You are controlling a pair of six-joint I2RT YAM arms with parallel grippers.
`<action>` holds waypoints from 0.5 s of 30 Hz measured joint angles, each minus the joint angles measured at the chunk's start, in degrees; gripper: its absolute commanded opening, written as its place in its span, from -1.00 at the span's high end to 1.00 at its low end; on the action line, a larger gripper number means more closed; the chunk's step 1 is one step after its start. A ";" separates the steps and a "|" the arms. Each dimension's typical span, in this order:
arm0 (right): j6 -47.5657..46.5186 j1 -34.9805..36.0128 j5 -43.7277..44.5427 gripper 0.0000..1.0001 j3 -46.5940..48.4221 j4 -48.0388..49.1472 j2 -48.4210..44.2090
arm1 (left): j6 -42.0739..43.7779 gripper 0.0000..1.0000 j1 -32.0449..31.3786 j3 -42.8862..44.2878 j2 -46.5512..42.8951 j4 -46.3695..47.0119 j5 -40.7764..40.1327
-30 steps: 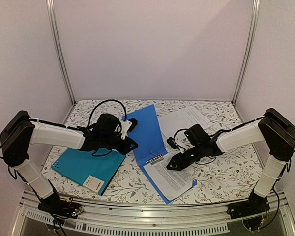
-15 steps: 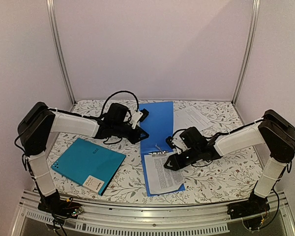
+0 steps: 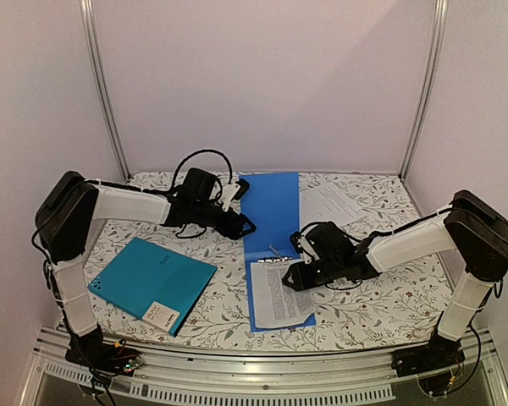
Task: Put the files into the folder
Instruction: Adjust the folder at the center of the board.
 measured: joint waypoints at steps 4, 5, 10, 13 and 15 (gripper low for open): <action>1.18 0.00 0.83 0.18 0.00 0.61 0.22 | -3.96 -0.82 -0.13 -4.79 -6.27 -2.78 -2.49; 1.38 0.00 1.03 0.18 0.00 0.76 0.28 | -5.60 -0.73 -0.42 -6.49 -8.57 -3.23 -3.54; 1.90 0.00 1.25 0.17 0.04 1.03 0.42 | -13.92 -0.28 -5.42 -11.63 -18.21 -4.61 -9.53; 2.01 0.00 1.29 0.18 0.04 1.20 0.50 | -18.49 -0.14 -8.59 -11.17 -18.60 -4.72 -11.43; 2.01 0.00 1.31 0.18 0.04 1.33 0.55 | -20.79 -0.05 -10.27 -9.86 -17.11 -6.16 -13.05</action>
